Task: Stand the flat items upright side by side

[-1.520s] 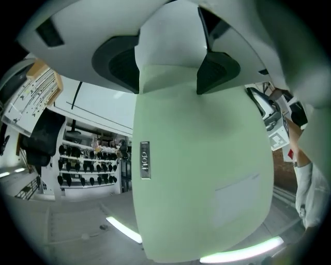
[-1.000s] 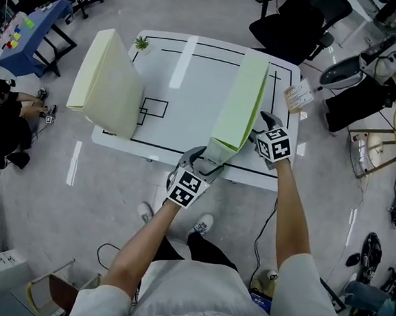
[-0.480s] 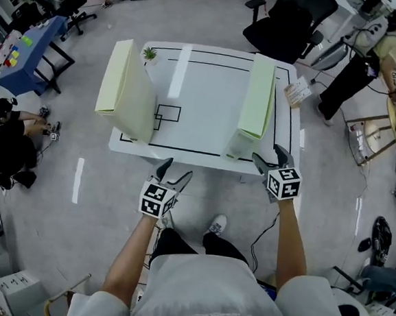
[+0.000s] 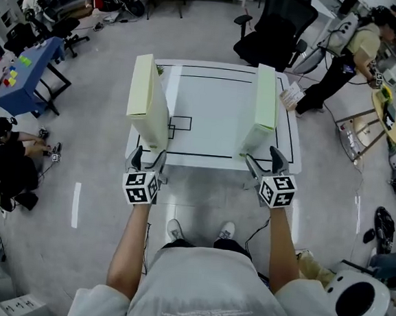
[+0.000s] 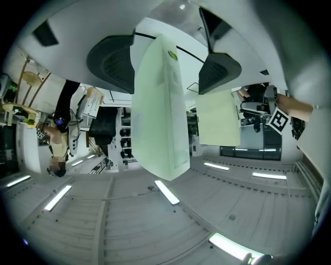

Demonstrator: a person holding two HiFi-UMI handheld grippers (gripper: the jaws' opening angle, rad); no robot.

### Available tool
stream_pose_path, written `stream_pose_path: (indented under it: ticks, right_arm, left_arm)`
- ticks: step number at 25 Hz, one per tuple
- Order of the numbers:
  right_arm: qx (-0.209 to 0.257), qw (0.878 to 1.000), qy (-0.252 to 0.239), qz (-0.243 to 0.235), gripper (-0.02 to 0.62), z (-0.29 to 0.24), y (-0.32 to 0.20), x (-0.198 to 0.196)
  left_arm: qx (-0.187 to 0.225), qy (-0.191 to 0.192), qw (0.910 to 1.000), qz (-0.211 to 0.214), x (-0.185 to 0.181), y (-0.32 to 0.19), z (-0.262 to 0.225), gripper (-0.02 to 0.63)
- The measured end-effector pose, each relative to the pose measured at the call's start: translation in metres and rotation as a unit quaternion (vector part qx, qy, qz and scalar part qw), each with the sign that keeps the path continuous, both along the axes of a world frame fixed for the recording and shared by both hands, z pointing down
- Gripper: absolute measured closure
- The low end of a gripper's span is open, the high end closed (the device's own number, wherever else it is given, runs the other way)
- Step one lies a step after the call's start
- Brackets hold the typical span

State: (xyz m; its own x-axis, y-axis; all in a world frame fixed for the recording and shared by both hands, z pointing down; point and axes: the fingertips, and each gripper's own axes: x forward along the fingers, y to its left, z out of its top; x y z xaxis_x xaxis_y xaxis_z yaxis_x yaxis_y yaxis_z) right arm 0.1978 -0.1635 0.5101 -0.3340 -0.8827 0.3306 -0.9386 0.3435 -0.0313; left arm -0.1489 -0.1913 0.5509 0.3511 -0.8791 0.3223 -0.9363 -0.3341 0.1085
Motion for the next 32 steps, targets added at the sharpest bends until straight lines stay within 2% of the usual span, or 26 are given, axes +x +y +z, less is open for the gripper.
stream_pose_path:
  ticks: [3, 5, 11, 14, 18, 21, 26, 32]
  right_arm:
    - [0.002, 0.999, 0.007, 0.042, 0.206, -0.001, -0.007, -0.009]
    - [0.002, 0.998, 0.008, 0.065, 0.198, 0.001, -0.014, -0.013]
    - [-0.001, 0.995, 0.036, 0.088, 0.187, 0.009, -0.029, -0.028]
    - [0.002, 0.993, 0.055, 0.107, 0.187, 0.011, -0.035, -0.02]
    - [0.003, 0.993, 0.058, 0.105, 0.192, 0.013, -0.048, -0.009]
    - [-0.005, 0.994, 0.05, 0.101, 0.229, 0.016, -0.051, -0.01]
    - [-0.008, 0.995, 0.054, 0.081, 0.247, 0.019, -0.056, -0.013]
    - [0.001, 0.997, 0.037, 0.072, 0.259, 0.017, -0.056, -0.018]
  left_arm:
    - [-0.011, 0.018, 0.9995, -0.024, -0.01, -0.019, -0.002, 0.248]
    - [-0.019, 0.02, 0.9994, -0.019, -0.007, -0.031, 0.0, 0.236]
    - [-0.026, 0.005, 0.9996, -0.013, -0.012, -0.051, 0.004, 0.232]
    - [-0.021, 0.007, 0.9997, -0.014, -0.013, -0.056, 0.003, 0.233]
    - [-0.006, -0.005, 0.9999, -0.011, -0.008, -0.065, -0.001, 0.237]
    - [0.002, -0.011, 0.9999, -0.007, -0.006, -0.069, -0.003, 0.262]
    - [0.009, -0.017, 0.9998, -0.004, 0.002, -0.071, -0.001, 0.273]
    - [0.01, -0.004, 0.9999, 0.0, 0.017, -0.068, -0.004, 0.276]
